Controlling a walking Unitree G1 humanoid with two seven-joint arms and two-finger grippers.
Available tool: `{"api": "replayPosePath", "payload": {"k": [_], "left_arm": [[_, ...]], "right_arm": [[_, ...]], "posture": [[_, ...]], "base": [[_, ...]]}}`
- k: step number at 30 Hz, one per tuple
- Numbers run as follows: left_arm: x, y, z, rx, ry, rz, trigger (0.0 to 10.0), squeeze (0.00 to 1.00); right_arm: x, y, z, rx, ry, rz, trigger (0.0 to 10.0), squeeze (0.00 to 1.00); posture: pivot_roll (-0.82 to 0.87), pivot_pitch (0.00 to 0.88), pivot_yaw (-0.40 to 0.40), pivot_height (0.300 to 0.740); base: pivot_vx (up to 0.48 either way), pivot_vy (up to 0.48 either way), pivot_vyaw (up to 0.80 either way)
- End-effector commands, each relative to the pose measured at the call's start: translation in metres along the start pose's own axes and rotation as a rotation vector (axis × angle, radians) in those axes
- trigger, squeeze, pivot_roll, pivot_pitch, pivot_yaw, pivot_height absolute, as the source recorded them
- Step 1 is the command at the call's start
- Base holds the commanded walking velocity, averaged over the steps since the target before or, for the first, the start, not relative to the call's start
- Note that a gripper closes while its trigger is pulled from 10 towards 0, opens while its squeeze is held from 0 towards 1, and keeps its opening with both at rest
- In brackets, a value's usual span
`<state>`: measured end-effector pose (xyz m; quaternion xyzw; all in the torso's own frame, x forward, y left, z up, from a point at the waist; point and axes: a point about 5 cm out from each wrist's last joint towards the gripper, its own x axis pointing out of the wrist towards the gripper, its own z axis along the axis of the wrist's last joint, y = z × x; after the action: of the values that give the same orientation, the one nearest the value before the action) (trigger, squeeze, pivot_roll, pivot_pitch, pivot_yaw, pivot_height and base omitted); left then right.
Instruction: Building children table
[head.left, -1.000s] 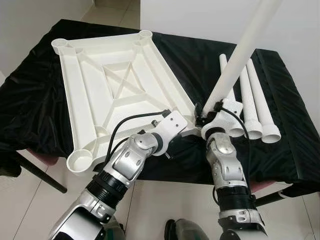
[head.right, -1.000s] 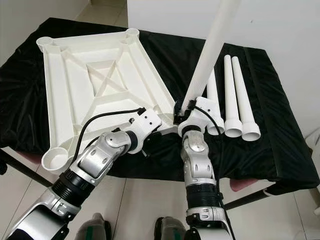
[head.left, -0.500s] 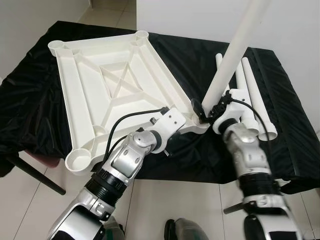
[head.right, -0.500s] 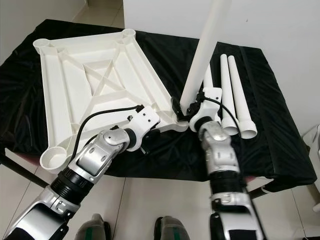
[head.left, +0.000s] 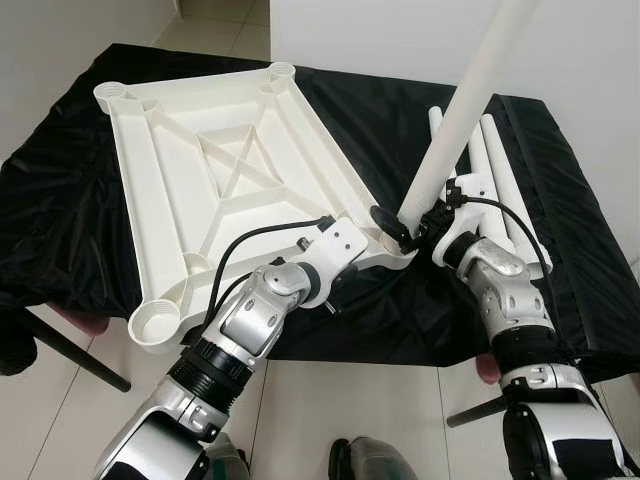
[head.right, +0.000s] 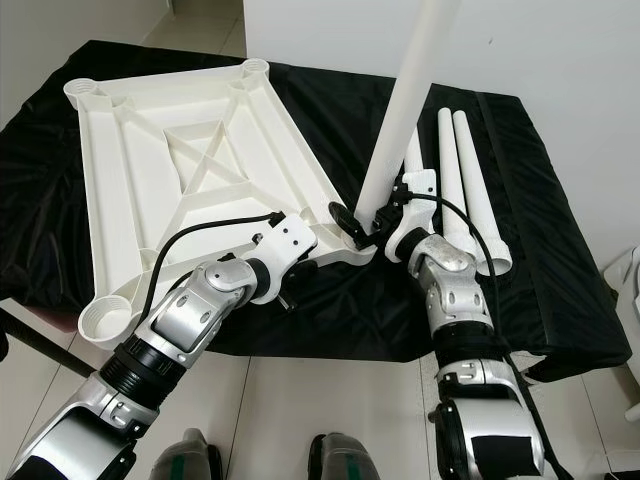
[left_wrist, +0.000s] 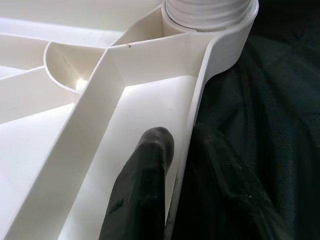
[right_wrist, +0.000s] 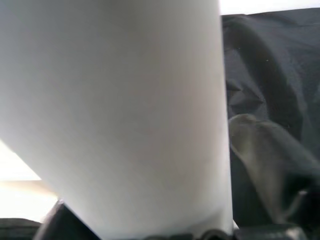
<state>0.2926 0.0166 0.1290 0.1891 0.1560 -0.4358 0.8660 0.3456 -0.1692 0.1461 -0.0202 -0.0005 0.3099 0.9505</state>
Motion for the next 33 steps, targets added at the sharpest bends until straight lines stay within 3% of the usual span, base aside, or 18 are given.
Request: {"api": "replayPosePath", "payload": {"k": [1,16,17,25,28,31,33], "left_arm": [[0.006,-0.020,0.008,0.042,-0.026,-0.128,10.0,0.00],[0.007,-0.022,0.006,0.034,-0.012,-0.129,10.0,0.00],[0.008,-0.022,0.005,0.034,-0.011,-0.130,10.0,0.00],[0.008,-0.024,0.005,0.034,-0.007,-0.134,10.0,0.00],[0.008,-0.026,0.005,0.031,-0.008,-0.135,10.0,0.00],[0.008,-0.026,0.005,0.034,-0.009,-0.139,10.0,0.00],[0.009,-0.027,0.005,0.036,-0.009,-0.140,10.0,0.00]], "right_arm": [[0.007,0.006,0.000,0.008,0.010,0.051,0.0,0.00],[0.001,0.004,-0.008,0.021,0.019,0.082,0.0,0.00],[0.000,0.004,-0.007,0.022,0.018,0.070,10.0,0.00],[0.001,0.027,-0.007,0.057,0.001,0.034,10.0,0.00],[0.004,0.036,-0.007,0.043,-0.007,-0.059,10.0,0.00],[0.005,0.034,-0.011,0.099,-0.011,-0.317,10.0,0.00],[0.003,0.033,-0.013,0.117,-0.017,-0.409,10.0,0.00]], "posture": [[-0.04,0.009,-0.034,0.740],[-0.05,0.019,-0.036,0.740],[-0.05,0.020,-0.037,0.740],[-0.05,0.022,-0.048,0.740],[-0.04,0.023,-0.052,0.740],[-0.04,0.020,-0.050,0.740],[-0.04,0.020,-0.050,0.740]], "base": [[0.000,0.000,0.00],[0.000,0.000,0.00],[0.000,0.000,0.00],[0.000,0.000,0.00],[0.000,0.000,0.00],[0.000,0.000,0.00],[0.000,0.000,0.00]]}}
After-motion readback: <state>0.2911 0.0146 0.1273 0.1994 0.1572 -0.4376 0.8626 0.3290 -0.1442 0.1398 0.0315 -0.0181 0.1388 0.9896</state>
